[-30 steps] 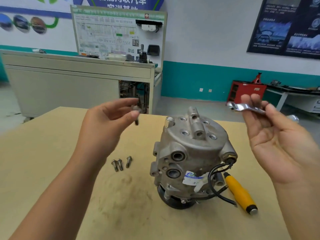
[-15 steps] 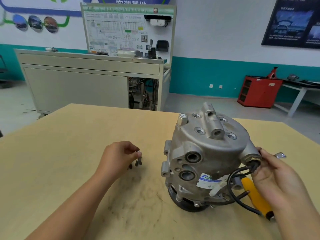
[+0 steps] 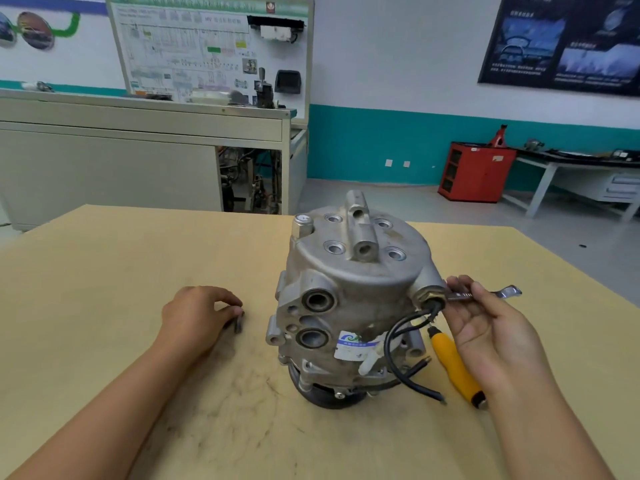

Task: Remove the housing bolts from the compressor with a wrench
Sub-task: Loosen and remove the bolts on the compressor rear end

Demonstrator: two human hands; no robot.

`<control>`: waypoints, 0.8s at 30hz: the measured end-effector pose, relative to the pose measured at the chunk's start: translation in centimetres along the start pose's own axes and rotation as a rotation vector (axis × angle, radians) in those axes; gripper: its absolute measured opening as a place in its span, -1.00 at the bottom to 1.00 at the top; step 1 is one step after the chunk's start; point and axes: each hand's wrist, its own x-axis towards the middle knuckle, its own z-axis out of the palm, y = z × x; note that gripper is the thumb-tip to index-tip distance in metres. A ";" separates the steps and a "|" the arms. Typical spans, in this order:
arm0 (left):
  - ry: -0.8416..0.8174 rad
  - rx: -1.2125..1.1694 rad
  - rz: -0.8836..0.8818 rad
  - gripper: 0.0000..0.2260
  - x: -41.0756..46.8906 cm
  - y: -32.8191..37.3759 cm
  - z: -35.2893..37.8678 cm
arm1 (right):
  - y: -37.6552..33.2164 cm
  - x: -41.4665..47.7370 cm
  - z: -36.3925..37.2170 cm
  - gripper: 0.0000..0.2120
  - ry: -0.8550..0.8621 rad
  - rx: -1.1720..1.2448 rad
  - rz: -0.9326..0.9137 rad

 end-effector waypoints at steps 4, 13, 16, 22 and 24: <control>-0.008 -0.026 -0.012 -0.91 -0.3 -0.2 -0.3 | -0.4 0.4 -0.6 -0.79 -0.008 -0.167 -0.047; 0.023 -0.041 0.008 -0.88 -1.2 0.0 -0.2 | 0.8 0.7 -2.1 -0.81 0.104 -1.160 -0.246; 0.074 -0.051 0.052 -0.86 -1.6 0.2 -0.2 | 1.4 0.9 -2.2 -0.77 0.134 -1.441 -0.267; 0.130 -0.069 0.112 -0.85 -2.0 0.8 -0.2 | 2.9 0.9 -2.2 -0.69 0.155 -1.810 -0.273; 0.119 -0.082 0.127 -0.85 -2.1 0.9 -0.3 | 3.0 0.9 -2.1 -0.75 0.171 -1.911 -0.276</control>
